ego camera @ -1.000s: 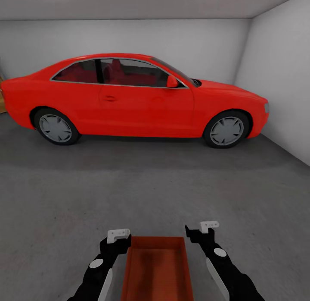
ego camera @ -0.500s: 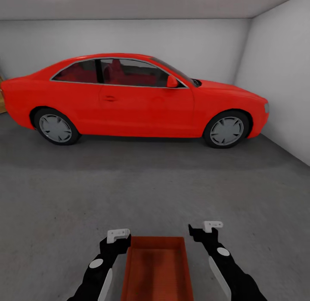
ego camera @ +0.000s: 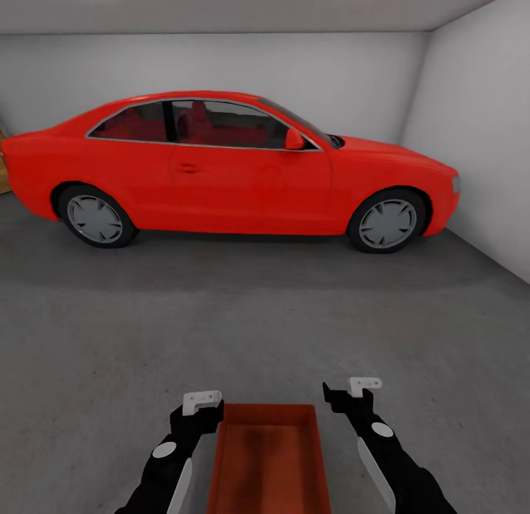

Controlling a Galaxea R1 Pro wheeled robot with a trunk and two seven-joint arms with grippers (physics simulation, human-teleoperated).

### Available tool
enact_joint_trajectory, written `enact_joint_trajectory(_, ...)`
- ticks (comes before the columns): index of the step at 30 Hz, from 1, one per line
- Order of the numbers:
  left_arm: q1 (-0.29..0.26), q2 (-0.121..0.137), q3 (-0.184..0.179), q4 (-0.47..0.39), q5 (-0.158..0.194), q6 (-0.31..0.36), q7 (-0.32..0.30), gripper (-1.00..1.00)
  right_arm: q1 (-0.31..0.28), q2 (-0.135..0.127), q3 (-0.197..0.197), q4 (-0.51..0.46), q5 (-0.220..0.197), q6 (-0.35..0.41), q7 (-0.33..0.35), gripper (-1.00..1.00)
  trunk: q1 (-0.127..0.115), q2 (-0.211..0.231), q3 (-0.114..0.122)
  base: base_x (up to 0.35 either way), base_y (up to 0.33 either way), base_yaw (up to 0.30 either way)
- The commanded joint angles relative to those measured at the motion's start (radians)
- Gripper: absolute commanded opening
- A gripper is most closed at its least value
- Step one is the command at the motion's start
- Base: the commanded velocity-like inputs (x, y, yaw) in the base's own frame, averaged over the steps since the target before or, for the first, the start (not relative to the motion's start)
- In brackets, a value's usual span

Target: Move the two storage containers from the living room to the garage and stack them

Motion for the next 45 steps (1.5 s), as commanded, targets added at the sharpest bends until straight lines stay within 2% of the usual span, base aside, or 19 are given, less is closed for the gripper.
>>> enact_joint_trajectory(1,0.000,0.000,-0.001,-0.002,-0.003,0.006,0.004,1.00,0.000,-0.002,0.006,-0.002,-0.010,0.004,-0.008,1.00,0.000,0.000,-0.001,0.000,0.000,0.000)
enact_joint_trajectory(45,0.000,0.000,0.000,-0.002,-0.006,0.006,0.001,1.00,0.000,-0.002,0.005,0.001,-0.014,0.004,-0.008,1.00,0.000,0.000,-0.001,0.000,0.000,0.000)
